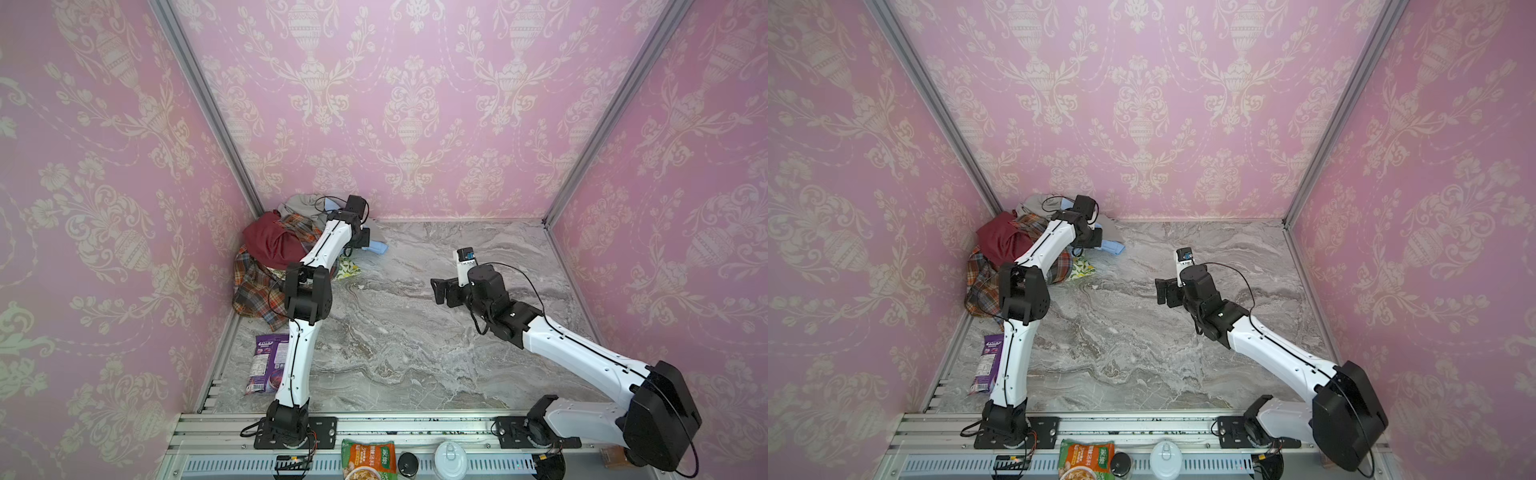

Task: Pick out a specific cloth from the pile

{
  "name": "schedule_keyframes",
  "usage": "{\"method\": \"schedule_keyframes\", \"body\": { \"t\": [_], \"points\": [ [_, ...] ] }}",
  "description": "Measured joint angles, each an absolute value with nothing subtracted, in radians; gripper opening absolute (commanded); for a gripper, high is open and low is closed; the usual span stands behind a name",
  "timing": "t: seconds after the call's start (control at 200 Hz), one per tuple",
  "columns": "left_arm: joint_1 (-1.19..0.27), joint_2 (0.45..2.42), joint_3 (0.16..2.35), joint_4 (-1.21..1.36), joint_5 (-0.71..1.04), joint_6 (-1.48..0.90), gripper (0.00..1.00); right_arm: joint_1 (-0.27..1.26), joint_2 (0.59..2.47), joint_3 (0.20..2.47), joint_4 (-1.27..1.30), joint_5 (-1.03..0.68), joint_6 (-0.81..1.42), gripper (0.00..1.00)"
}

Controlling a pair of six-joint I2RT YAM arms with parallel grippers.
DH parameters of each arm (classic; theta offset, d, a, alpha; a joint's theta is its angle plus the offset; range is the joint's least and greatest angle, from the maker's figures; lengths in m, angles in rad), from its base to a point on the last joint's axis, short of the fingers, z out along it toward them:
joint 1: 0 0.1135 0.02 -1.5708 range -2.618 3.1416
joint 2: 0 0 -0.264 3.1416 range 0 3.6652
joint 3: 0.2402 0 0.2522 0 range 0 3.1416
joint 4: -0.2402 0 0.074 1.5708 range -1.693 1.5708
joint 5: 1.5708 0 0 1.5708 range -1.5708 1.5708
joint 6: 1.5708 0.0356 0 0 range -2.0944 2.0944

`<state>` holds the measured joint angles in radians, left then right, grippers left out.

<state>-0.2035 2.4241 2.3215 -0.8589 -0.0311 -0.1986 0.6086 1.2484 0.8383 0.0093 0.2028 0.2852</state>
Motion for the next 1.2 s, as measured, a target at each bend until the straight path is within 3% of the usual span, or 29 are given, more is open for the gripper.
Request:
{"method": "schedule_keyframes", "body": {
  "t": [0.39,0.771,1.201],
  "points": [
    [-0.108,2.215,2.432,-0.824,0.109,-0.352,0.00,0.609,1.246,0.839,0.009,0.201,0.286,0.97],
    [-0.034,2.228,2.738,-0.854,0.198,-0.456,0.00,0.609,1.246,0.854,0.010,0.180,0.289,0.97],
    [-0.035,2.217,2.748,-0.754,0.282,-0.575,0.00,0.609,1.348,1.002,0.080,0.091,0.241,0.98]
  ]
}}
